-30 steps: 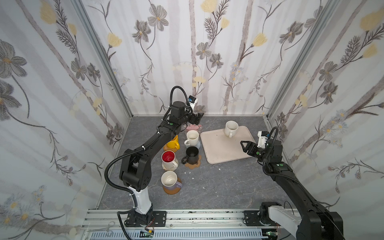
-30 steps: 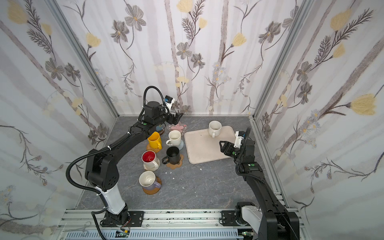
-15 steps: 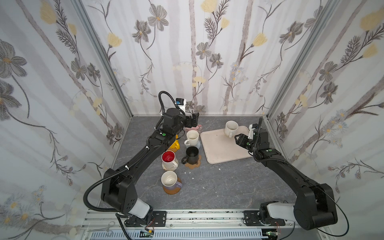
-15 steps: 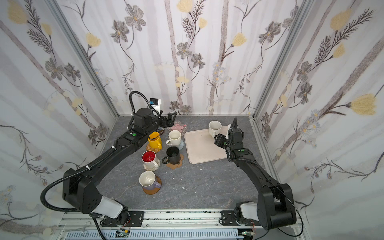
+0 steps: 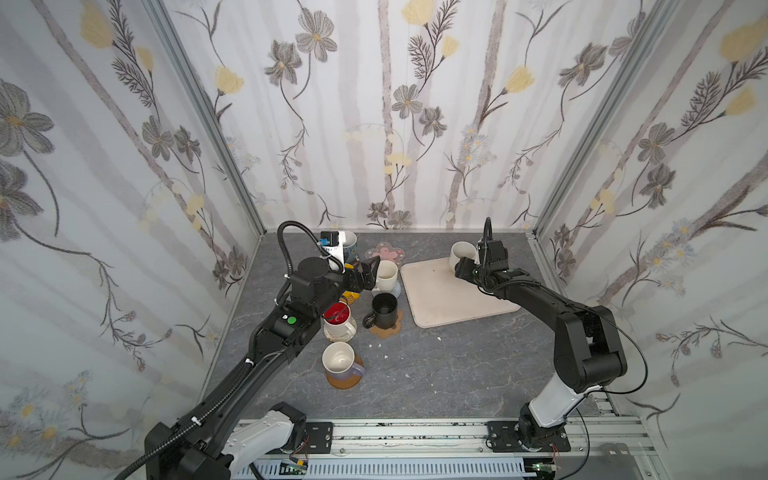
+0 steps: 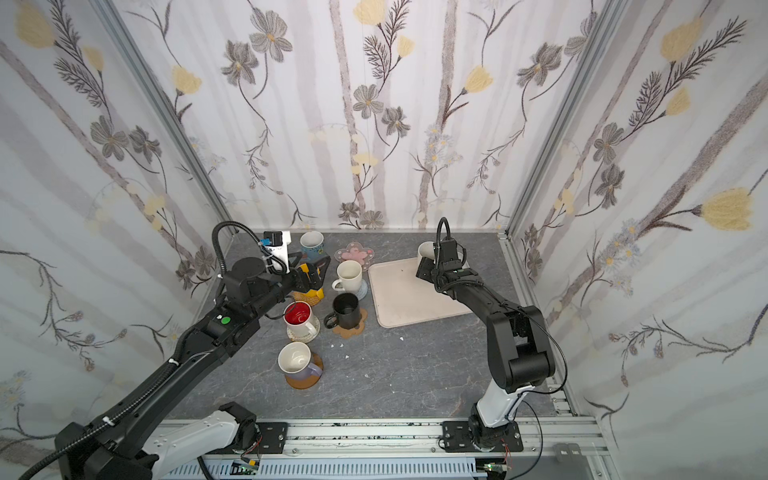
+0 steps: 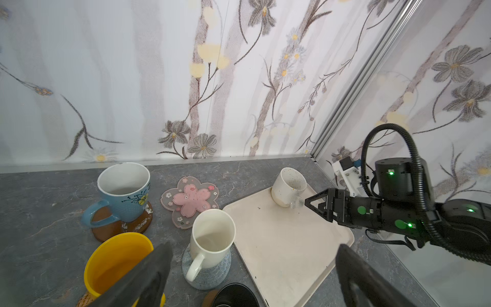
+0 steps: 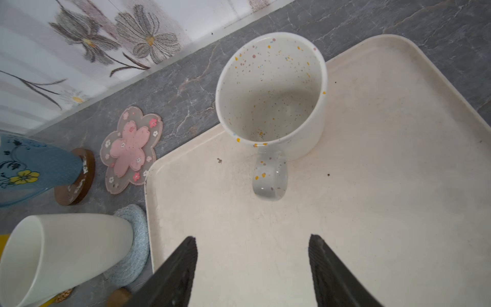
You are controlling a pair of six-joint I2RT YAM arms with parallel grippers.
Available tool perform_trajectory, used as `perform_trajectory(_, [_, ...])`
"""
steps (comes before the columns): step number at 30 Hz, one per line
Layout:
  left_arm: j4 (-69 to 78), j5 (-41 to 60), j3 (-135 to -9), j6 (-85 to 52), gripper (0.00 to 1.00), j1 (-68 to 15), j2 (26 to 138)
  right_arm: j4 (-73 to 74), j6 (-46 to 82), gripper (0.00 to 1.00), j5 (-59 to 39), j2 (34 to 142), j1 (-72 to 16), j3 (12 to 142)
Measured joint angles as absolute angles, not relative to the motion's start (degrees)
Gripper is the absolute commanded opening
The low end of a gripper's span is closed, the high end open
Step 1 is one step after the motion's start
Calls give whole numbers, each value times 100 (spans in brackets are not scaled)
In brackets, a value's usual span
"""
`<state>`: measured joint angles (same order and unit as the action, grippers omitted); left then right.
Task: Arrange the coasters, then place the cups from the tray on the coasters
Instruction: 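Open left gripper and raise it while right gripper grasps the white speckled mug, then lift the white speckled mug off the tray with right gripper toward the pink flower coaster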
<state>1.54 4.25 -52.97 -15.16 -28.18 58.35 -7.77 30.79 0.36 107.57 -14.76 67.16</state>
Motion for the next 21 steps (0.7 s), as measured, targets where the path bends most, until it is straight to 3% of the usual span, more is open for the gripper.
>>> perform_trajectory(15, [-34,880,-4421,-1780,99,-2775,5575,-1500,2853,55,648,11922,-1573,7926])
perform_trajectory(21, [-25,838,-4372,-1780,100,-2764,5502,-1581,2797,41,854,12206,-1575,8162])
